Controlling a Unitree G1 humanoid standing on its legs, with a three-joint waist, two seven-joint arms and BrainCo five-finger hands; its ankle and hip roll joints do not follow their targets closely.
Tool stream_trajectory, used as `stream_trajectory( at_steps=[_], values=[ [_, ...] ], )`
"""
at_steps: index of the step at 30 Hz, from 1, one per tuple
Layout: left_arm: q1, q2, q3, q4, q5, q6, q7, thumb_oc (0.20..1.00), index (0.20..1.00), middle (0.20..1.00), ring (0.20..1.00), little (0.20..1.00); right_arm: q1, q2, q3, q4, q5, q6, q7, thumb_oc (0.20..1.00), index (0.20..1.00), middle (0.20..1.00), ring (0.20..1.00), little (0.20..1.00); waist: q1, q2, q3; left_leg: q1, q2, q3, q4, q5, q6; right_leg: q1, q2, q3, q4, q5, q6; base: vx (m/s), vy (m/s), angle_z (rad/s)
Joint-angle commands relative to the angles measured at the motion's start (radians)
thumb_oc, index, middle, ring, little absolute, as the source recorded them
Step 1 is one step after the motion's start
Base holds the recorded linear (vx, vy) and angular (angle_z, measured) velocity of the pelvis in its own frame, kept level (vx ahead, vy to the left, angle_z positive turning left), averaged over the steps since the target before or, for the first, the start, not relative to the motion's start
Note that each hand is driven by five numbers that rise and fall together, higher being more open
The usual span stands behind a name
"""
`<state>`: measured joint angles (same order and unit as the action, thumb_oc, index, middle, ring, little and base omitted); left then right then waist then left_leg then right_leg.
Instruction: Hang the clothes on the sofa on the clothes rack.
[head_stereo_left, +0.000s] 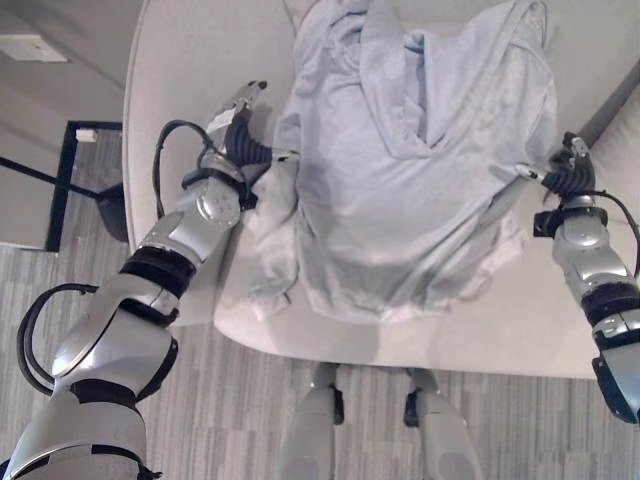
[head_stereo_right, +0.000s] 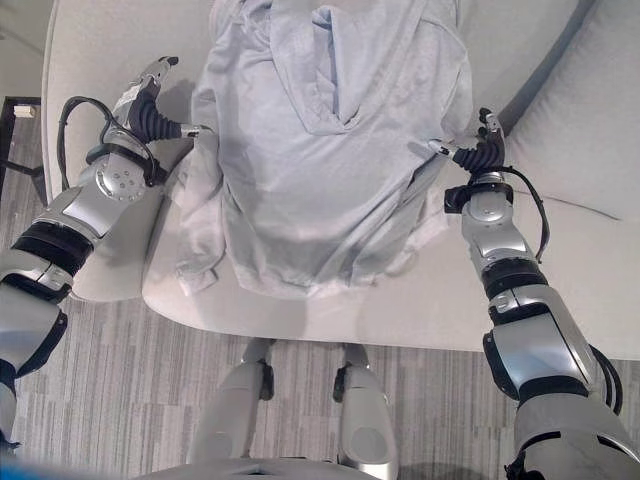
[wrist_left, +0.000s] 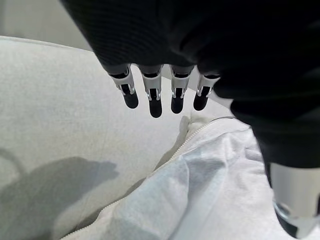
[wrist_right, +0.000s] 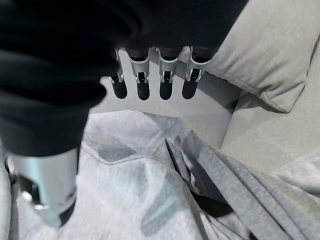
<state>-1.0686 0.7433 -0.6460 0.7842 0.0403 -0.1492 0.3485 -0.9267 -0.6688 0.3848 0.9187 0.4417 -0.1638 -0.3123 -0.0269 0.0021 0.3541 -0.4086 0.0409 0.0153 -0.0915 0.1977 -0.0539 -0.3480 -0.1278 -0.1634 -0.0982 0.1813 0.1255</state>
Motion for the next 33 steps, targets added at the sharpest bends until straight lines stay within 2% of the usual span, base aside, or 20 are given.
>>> stream_trajectory(
  at_steps=[1,21,33],
  values=[
    [-0.109,-0.008,-0.047,0.103,-0.087,-0.024,-0.002,1.000,1.000,1.000,1.000,1.000,-0.076,-0.048,0.048,0.002,0.062,-0.028,0.031,1.000,1.000,1.000,1.000,1.000,0.005,-0.002,-0.068,-0.019,-0.008,0.001,0.004,-0.024,-0.062,-0.118,-0.044,0.057,0.011,0.046,0.136,0.00,0.000,0.00],
    [-0.242,-0.053,-0.143,0.195,-0.191,-0.035,-0.059,1.000,1.000,1.000,1.000,1.000,-0.225,-0.012,0.205,0.032,0.108,-0.013,0.086,1.000,1.000,1.000,1.000,1.000,-0.002,-0.010,-0.058,-0.040,-0.010,0.008,0.004,-0.011,-0.068,-0.145,-0.036,0.058,0.011,0.058,0.136,0.00,-0.001,0.00],
    [-0.249,-0.040,-0.144,0.180,-0.184,-0.035,-0.059,1.000,1.000,1.000,1.000,1.000,-0.157,-0.026,0.156,-0.007,0.108,-0.026,0.075,1.000,1.000,1.000,1.000,1.000,-0.017,-0.009,-0.052,-0.035,-0.008,0.008,0.004,-0.014,-0.066,-0.141,-0.033,0.060,0.011,0.055,0.136,0.00,0.000,0.00]
  ],
)
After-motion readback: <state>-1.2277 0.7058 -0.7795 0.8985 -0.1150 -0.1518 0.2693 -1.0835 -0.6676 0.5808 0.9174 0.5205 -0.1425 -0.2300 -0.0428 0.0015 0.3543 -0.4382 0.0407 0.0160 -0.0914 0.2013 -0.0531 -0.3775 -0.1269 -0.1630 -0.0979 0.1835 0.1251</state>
